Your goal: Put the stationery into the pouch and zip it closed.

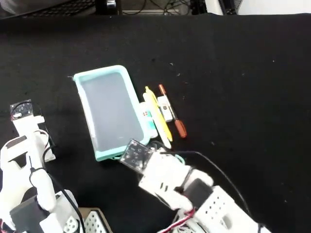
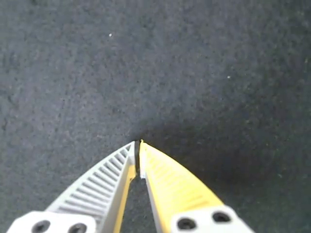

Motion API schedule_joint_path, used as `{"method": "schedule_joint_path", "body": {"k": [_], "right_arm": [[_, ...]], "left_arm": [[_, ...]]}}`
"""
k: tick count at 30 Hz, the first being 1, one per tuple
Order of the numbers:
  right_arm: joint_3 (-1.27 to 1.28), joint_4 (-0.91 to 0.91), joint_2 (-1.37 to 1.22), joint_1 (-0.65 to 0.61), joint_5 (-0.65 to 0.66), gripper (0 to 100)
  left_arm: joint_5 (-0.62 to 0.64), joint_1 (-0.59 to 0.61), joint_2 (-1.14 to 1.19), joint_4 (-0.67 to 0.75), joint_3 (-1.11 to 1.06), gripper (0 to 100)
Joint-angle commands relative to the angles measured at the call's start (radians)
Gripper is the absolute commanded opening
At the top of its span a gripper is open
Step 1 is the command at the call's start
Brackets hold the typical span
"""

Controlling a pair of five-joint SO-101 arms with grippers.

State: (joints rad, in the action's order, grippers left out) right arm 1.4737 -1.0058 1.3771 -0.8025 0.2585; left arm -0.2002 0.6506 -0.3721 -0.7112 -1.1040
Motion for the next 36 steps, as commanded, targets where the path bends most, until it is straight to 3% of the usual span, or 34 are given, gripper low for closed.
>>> {"method": "schedule_joint_path", "body": {"k": [1,13,16,25,30,33,36], "right_arm": [[-0.076,0.095,-0.185,-0.025,-0.014,31.9],[-0.364,0.221,-0.800,-0.034,0.112,31.7],[-0.392,0.212,-0.908,-0.060,0.146,26.8],[-0.328,0.210,-0.883,-0.183,0.157,10.9],[-0.325,0.210,-0.828,-0.176,0.137,17.3],[-0.349,0.215,-0.831,-0.175,0.029,26.3],[-0.380,0.216,-0.855,-0.176,0.009,31.4]], "left_arm": [[0.011,-0.022,-0.011,0.015,-0.002,3],[0.011,-0.019,-0.011,0.017,-0.004,3],[0.011,-0.013,-0.011,0.017,-0.004,3],[0.011,-0.013,-0.011,0.018,-0.004,3],[0.011,-0.013,-0.011,0.018,-0.004,3],[0.011,-0.013,-0.011,0.018,-0.004,3],[0.011,-0.013,-0.011,0.018,-0.004,3]]}}
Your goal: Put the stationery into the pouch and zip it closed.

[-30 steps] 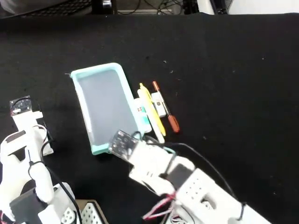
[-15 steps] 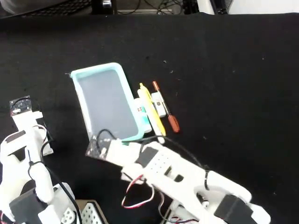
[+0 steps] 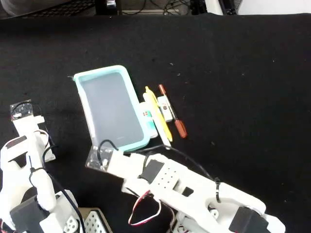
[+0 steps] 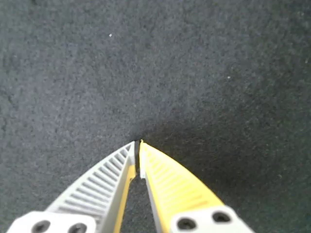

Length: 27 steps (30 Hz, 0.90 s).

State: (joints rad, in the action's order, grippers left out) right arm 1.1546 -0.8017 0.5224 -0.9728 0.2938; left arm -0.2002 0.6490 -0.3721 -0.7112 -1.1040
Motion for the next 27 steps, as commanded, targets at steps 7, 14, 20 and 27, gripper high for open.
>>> {"method": "schedule_joint_path", "body": {"k": [7,14,20,27], "right_arm": [[-0.140,0.017,-0.160,-0.009,-0.026,31.4],[-0.220,0.052,-0.331,-0.008,-0.026,31.4],[-0.232,0.052,-0.340,-0.008,-0.028,19.7],[-0.232,0.049,-0.306,0.129,-0.028,0.9]], "left_arm": [[0.011,-0.012,-0.011,0.018,-0.004,3],[0.011,-0.012,-0.011,0.018,-0.004,3],[0.011,-0.012,-0.011,0.018,-0.002,3],[0.011,-0.013,-0.011,0.018,-0.004,3]]}}
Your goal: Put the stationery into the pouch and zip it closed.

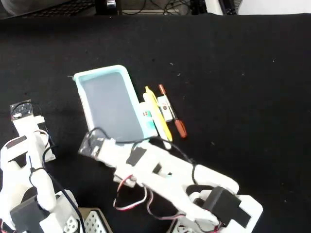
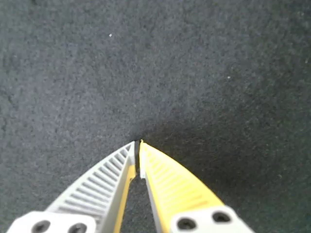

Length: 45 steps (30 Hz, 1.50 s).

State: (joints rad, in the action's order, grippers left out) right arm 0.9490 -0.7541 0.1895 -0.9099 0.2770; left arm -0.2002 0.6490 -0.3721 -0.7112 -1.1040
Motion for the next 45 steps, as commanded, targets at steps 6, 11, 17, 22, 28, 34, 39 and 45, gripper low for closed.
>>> {"method": "schedule_joint_path", "body": {"k": [6,11,17,22,28,34,39,45], "right_arm": [[-0.007,-0.008,0.274,0.109,0.052,1.1],[-0.058,-0.028,0.387,0.112,0.106,1.1],[-0.116,-0.018,0.325,0.152,0.115,1.1],[-0.237,0.008,0.280,0.239,0.117,1.1],[-0.303,0.052,0.165,0.270,0.107,1.1],[-0.321,0.066,0.148,0.269,0.107,1.1],[-0.300,0.064,0.150,0.275,0.107,1.1],[-0.292,0.029,0.196,0.273,0.107,1.1]], "left_arm": [[0.003,-0.053,-0.012,0.014,0.031,3],[0.011,-0.196,-0.012,0.009,0.131,3],[0.106,-0.285,-0.012,-0.087,0.249,6],[0.138,-0.295,-0.012,-0.265,0.424,18],[0.141,-0.295,-0.012,-0.379,0.552,19],[0.149,-0.326,-0.069,-0.434,0.585,19],[0.160,-0.424,-0.219,-0.333,0.558,19],[0.164,-0.455,-0.387,-0.138,0.278,19]]}}
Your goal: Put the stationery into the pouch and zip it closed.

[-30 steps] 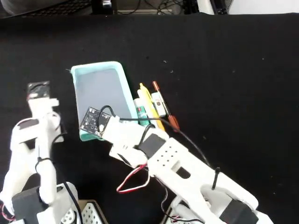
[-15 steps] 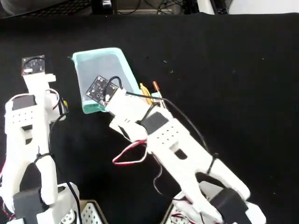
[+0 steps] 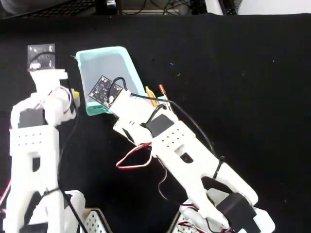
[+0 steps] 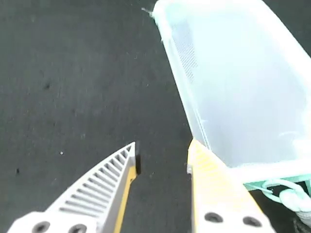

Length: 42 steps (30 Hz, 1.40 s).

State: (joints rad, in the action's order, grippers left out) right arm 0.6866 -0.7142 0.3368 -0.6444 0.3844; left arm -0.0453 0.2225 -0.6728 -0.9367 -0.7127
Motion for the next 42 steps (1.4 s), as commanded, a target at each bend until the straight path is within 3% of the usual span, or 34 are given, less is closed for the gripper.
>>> {"method": "schedule_joint_path", "body": {"k": [1,5,11,21,24,29,35,42], "right_arm": [[-0.028,-0.012,0.064,0.006,0.000,1.1],[-0.028,-0.020,0.093,0.006,0.000,1.1],[-0.042,-0.011,0.101,0.008,-0.043,1.1],[-0.216,-0.084,0.096,0.003,-0.035,1.1],[-0.317,-0.157,0.099,0.005,-0.008,1.1],[-0.526,-0.348,0.099,0.002,0.052,1.1],[-0.556,-0.402,0.096,-0.006,0.052,1.1],[-0.512,-0.379,0.099,-0.086,0.089,1.1]], "left_arm": [[0.006,-0.039,-0.114,0.117,-0.166,19],[0.008,-0.074,-0.262,0.146,-0.283,19],[0.006,-0.117,-0.563,0.052,-0.361,19],[0.009,-0.125,-0.947,0.110,-0.559,19],[0.009,-0.111,-0.948,0.175,-0.587,19],[0.009,-0.038,-0.842,0.147,-0.443,19],[0.011,-0.024,-0.632,0.005,-0.259,19],[0.115,-0.042,-0.614,-0.212,-0.042,19]]}}
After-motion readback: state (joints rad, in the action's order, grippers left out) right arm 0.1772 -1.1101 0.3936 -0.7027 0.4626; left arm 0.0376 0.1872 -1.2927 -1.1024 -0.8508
